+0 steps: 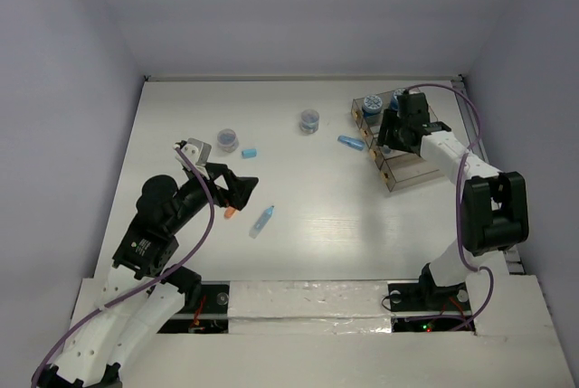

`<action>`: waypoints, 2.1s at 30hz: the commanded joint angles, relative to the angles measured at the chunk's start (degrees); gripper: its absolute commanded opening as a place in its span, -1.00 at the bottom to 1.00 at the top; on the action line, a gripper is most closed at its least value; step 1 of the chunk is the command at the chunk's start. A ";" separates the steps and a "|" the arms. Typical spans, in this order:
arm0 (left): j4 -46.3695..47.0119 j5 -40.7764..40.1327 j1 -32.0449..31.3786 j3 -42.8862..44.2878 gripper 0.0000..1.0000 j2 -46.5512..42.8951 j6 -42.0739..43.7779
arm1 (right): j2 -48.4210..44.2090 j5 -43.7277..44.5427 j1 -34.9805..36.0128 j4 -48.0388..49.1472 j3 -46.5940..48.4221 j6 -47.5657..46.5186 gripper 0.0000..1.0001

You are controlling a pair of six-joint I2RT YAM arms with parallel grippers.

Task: Sort the stationery into containers
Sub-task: Place the stationery in the storage box, then pick up the stationery from the center of the board.

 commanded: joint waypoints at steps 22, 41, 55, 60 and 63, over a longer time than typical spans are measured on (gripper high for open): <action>2.97 1.38 0.25 0.59 0.98 1.14 0.27 | 1.21 -8.20 11.71 7.66 10.34 -3.98 1.00; 2.62 1.12 0.78 0.68 0.98 1.49 0.80 | 40.86 -2.93 19.55 -6.06 52.63 -8.20 1.00; 2.71 1.38 0.78 0.77 0.98 1.66 0.89 | 46.58 0.59 19.55 -7.81 60.64 -10.57 0.61; 2.71 1.47 0.78 0.68 0.98 1.67 0.80 | 46.76 -0.11 19.55 -9.04 60.90 -10.66 0.62; 2.79 1.38 0.78 0.68 0.98 1.58 0.71 | 47.19 -0.64 19.55 -9.48 61.25 -10.48 0.60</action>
